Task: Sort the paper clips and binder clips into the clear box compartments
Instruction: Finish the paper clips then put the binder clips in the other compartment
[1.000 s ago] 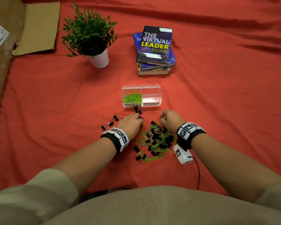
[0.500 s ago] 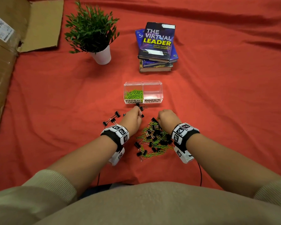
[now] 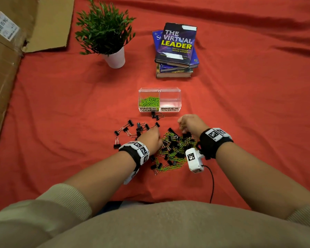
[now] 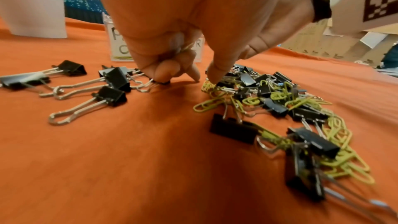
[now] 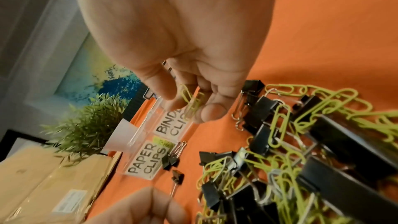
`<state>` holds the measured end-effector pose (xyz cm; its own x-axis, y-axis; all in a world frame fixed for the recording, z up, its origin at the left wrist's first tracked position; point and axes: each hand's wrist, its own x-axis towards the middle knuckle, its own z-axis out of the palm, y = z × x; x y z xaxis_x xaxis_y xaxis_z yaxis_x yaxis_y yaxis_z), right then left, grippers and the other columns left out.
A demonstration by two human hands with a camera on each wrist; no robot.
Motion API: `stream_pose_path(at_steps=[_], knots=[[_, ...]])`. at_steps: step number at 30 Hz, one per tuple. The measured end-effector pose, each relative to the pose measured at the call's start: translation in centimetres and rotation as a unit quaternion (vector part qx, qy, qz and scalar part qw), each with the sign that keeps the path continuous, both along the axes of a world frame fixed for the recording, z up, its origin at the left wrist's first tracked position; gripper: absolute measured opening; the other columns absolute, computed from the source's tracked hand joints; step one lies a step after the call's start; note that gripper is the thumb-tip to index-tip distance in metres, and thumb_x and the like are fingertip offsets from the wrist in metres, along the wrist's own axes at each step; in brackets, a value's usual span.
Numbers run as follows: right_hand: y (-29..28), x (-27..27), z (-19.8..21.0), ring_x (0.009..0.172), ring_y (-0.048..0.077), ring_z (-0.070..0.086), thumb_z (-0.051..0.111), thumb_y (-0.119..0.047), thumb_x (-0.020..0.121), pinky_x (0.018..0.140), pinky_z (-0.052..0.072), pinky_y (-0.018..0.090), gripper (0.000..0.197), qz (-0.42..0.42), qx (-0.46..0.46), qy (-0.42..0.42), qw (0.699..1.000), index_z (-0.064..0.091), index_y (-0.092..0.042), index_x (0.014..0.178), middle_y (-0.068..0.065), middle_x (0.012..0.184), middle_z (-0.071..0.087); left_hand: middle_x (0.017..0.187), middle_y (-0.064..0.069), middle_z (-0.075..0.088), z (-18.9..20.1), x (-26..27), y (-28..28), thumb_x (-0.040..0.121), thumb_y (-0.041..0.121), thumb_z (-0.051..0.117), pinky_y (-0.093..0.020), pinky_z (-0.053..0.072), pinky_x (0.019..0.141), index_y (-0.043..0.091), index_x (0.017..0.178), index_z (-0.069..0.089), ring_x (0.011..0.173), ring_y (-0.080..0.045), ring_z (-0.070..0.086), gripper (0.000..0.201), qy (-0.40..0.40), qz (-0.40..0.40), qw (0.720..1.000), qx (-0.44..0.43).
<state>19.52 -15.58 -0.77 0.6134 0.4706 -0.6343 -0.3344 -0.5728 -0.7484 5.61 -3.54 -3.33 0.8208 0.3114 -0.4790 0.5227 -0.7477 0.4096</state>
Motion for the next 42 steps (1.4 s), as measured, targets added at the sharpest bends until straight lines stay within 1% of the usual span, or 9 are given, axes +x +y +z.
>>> stream_pose_path(at_steps=[3,7,11,17,21,25,33,39,42], knots=[[0.5,-1.2,0.1,0.062,0.016,0.05,0.046,-0.014,0.092,0.058,0.042,0.026,0.019,0.136,-0.058,-0.083,0.986,0.06,-0.007,0.083,0.004,0.075,0.058,0.107,-0.013,0.06,-0.2,0.0,-0.5,0.091,0.02,0.052,-0.039,0.049,0.078,0.006,0.109,0.05,0.094,-0.031,0.059,0.022,-0.007,-0.007,1.0,0.019],[0.6,-2.4,-1.8,0.096,0.029,0.06,0.05,-0.013,0.09,0.083,0.048,0.034,0.021,0.34,-0.145,-0.276,0.887,0.063,-0.004,0.103,0.014,0.106,0.066,0.114,-0.014,0.058,0.1,0.2,-1.0,0.093,0.024,0.054,-0.038,0.045,0.08,0.007,0.11,0.05,0.103,-0.032,0.058,0.025,-0.014,-0.029,0.998,0.05],[0.2,-2.4,-2.7,0.111,0.032,0.05,0.057,-0.02,0.089,0.094,0.042,0.038,0.026,0.388,-0.168,-0.365,0.829,0.059,-0.002,0.107,0.017,0.112,0.058,0.117,-0.015,0.056,0.5,0.4,-1.0,0.094,0.024,0.053,-0.038,0.045,0.083,0.005,0.112,0.049,0.108,-0.033,0.056,0.026,0.005,-0.049,0.997,0.058],[-0.1,-2.2,-2.6,0.097,0.026,0.06,0.058,-0.014,0.09,0.078,0.044,0.028,0.016,0.287,-0.16,-0.306,0.894,0.064,-0.003,0.1,0.01,0.108,0.062,0.111,-0.013,0.062,0.2,0.9,-0.4,0.094,0.018,0.052,-0.035,0.048,0.085,0.005,0.108,0.054,0.102,-0.029,0.059,0.019,0.039,-0.003,0.999,-0.019],[-0.1,-2.3,-2.5,0.085,0.029,0.058,0.051,-0.011,0.09,0.072,0.042,0.033,0.017,0.322,-0.154,-0.323,0.877,0.059,-0.003,0.078,0.014,0.093,0.061,0.105,-0.017,0.061,-0.2,0.8,-0.7,0.095,0.014,0.047,-0.039,0.049,0.078,0.0,0.108,0.051,0.095,-0.035,0.061,0.02,0.048,-0.058,0.997,0.017],[0.7,-1.6,-2.0,0.048,0.019,0.035,0.043,-0.005,0.088,0.048,0.031,0.03,0.036,0.34,-0.193,-0.296,0.872,0.035,-0.01,0.053,0.005,0.055,0.039,0.109,-0.018,0.053,-0.2,0.4,-0.8,0.094,0.013,0.044,-0.043,0.046,0.079,-0.001,0.107,0.049,0.095,-0.036,0.056,0.02,0.029,-0.066,0.996,0.045],[-0.8,1.2,0.7,0.052,0.012,0.051,0.06,-0.007,0.086,0.045,0.043,0.017,0.012,0.056,-0.045,-0.11,0.991,0.059,-0.009,0.074,0.004,0.067,0.06,0.082,-0.005,0.054,1.5,-0.3,2.3,0.092,0.012,0.046,-0.029,0.035,0.058,0.014,0.09,0.045,0.072,-0.021,0.049,0.003,-0.067,0.088,0.989,-0.1],[-1.4,0.8,1.8,0.063,0.014,0.052,0.054,0.007,0.086,0.06,0.044,0.023,0.012,-0.047,0.127,0.096,0.986,0.062,-0.002,0.091,0.01,0.078,0.06,0.073,0.0,0.054,2.4,0.4,3.0,0.094,0.01,0.038,-0.024,0.033,0.047,0.022,0.107,0.057,0.052,-0.013,0.041,0.026,-0.087,0.177,0.959,-0.205],[-1.8,0.4,1.7,0.068,0.014,0.049,0.044,0.006,0.09,0.062,0.041,0.024,0.027,-0.055,0.152,0.139,0.977,0.06,0.001,0.111,0.006,0.078,0.055,0.067,0.004,0.051,2.4,0.9,2.2,0.094,0.008,0.032,-0.023,0.034,0.049,0.021,0.085,0.06,0.052,-0.012,0.044,0.031,-0.08,0.207,0.94,-0.259]])
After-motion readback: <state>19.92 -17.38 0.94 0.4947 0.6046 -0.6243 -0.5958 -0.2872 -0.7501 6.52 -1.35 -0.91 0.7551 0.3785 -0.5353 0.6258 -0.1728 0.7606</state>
